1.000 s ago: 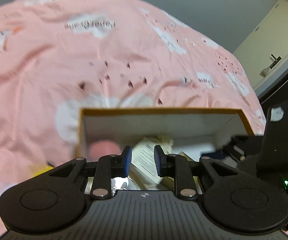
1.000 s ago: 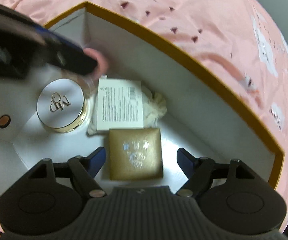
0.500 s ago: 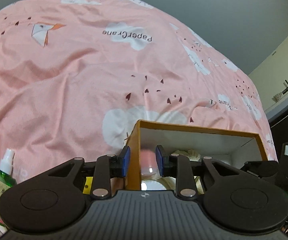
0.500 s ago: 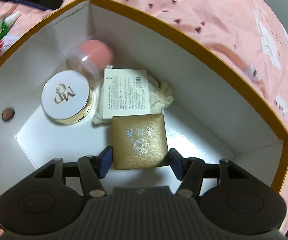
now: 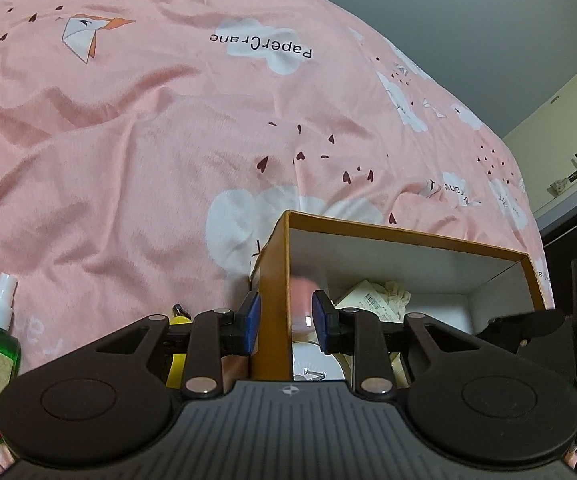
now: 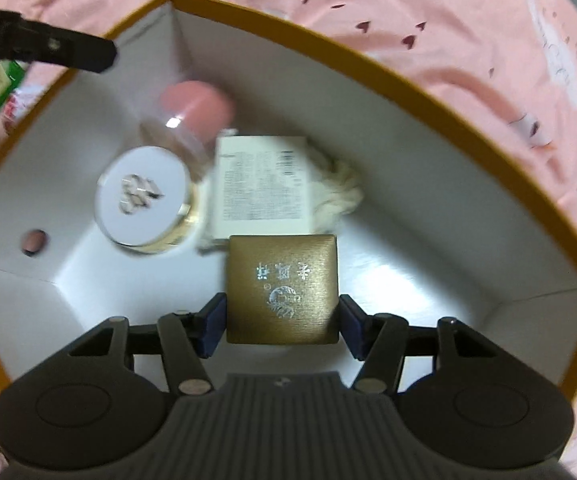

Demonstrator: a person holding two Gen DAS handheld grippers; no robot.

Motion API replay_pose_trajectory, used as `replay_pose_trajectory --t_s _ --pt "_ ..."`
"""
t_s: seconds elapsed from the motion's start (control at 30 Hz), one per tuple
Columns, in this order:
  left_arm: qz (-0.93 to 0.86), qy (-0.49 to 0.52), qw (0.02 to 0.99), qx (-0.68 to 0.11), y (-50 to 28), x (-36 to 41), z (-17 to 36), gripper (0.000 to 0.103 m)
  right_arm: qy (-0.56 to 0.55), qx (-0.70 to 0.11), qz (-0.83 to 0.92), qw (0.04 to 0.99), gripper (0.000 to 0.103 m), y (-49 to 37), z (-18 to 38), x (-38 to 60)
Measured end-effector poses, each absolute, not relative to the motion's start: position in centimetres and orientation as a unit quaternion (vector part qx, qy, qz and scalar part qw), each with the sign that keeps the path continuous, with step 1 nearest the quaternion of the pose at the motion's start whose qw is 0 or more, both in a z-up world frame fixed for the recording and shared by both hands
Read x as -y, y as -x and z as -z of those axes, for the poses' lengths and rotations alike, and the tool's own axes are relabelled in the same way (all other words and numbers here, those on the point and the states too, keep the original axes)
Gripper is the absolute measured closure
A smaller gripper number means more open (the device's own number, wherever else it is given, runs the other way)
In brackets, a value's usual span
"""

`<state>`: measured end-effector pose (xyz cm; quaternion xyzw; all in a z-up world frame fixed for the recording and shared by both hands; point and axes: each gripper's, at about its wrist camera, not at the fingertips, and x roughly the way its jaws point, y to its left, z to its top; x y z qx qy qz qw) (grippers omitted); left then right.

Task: Organize rigid objects
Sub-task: 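Move both grippers back toward the items left on the bed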

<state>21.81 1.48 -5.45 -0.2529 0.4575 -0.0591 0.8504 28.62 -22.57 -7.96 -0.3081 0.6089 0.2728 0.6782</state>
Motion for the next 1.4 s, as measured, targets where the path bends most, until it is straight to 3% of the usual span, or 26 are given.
replay_pose_trajectory --t_s 0.37,0.93,1.03,1.13,1.4 --pt "0.059 0.253 0.849 -0.461 -21.7 -1.5 5.4 0.072 0.156 -0.651 -0.201 0.715 0.044 -29.1 7.7 22.2" --pt "0.048 0.217 0.871 -0.437 -18.8 -0.2 4.2 0.071 0.075 -0.636 -0.075 0.765 0.042 -26.9 8.5 21.1" --pt "0.05 0.205 0.876 -0.434 -18.0 -0.2 3.8 0.066 0.082 -0.634 -0.081 0.764 0.042 -26.9 8.5 20.7" --pt "0.05 0.197 0.882 -0.426 -17.3 -0.4 3.2 0.064 0.089 -0.618 -0.082 0.776 0.037 -26.7 7.7 20.8" --pt "0.06 0.187 0.907 -0.372 -14.7 -0.6 0.6 0.051 0.112 -0.538 -0.155 0.821 0.031 -23.1 3.1 19.5"
